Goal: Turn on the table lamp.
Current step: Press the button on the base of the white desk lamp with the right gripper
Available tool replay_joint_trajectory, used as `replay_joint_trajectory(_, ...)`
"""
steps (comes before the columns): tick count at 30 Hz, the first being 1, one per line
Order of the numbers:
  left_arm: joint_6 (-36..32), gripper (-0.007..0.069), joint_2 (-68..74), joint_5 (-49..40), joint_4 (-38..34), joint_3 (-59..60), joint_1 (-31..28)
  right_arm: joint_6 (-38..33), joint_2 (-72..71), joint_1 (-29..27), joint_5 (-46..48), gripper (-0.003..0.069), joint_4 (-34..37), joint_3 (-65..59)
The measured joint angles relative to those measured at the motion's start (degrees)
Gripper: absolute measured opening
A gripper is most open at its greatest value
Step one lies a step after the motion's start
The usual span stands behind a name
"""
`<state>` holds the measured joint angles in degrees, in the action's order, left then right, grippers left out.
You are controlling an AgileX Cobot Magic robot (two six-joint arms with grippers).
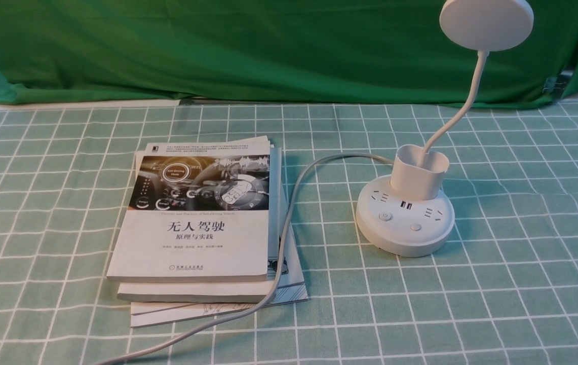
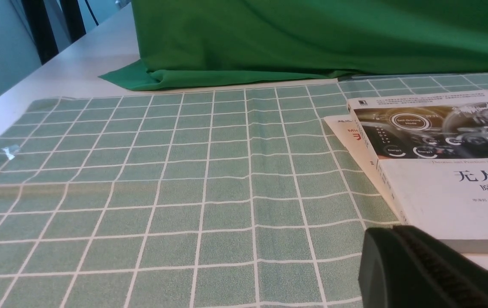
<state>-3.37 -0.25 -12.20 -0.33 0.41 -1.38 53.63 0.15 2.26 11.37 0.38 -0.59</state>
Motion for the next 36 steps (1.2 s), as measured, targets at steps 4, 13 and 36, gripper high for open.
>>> replay_joint_trajectory(4,0.0,0.0021,0.0,0.0,0.3,0.0,0.0,-6.8,0.0,0.0,-5.7,0.0222,1.3,0.0)
replay_joint_trajectory(13,0.0,0.0021,0.0,0.0,0.3,0.0,0.0,-29.5,7.8,0.0,-10.5,0.0029,1.7,8.5)
replay_joint_trajectory(36,0.0,0.0021,0.0,0.0,0.0,0.0,0.0,-82.2,78.0,10.8,23.3,0.0027,18.6,56.8)
